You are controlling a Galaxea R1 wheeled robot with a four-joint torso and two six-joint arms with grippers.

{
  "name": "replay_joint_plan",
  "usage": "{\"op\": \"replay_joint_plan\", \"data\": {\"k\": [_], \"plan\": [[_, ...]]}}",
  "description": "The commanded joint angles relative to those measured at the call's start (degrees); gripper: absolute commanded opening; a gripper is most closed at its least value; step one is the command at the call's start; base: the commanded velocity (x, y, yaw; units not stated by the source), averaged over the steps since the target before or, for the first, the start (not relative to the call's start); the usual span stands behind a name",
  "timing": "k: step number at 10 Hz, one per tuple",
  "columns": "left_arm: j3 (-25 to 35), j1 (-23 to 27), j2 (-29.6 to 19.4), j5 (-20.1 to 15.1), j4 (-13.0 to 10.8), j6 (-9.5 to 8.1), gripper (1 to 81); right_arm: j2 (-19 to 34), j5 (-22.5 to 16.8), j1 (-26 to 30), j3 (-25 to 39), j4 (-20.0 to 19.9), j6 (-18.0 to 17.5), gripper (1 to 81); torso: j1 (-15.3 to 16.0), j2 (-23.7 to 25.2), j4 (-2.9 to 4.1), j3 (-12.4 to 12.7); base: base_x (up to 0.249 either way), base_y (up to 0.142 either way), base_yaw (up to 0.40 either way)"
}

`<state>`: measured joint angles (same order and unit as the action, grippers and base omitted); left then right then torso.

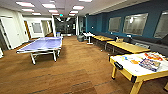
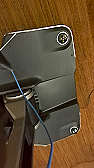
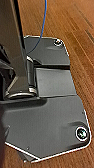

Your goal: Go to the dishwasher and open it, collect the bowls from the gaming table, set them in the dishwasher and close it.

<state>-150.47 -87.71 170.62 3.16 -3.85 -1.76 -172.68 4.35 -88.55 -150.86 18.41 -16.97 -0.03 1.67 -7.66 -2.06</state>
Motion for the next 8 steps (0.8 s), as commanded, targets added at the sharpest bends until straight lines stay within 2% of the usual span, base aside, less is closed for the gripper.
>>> {"op": "replay_joint_plan", "data": {"k": [1,8], "plan": [[0.2,2.7,-0.2,-2.9,-0.5,0.09,81.1,-0.1,-2.5,2.8,0.4,-0.6,-0.1,81.1,0.0,0.0,0.0,0.0,0.0,0.0,-0.399],[0.2,2.7,-0.1,-2.9,-0.5,0.09,81.1,-0.1,-2.5,2.9,0.4,-0.5,-0.1,81.1,0.0,0.0,0.0,0.0,0.0,0.0,-0.398]]}}
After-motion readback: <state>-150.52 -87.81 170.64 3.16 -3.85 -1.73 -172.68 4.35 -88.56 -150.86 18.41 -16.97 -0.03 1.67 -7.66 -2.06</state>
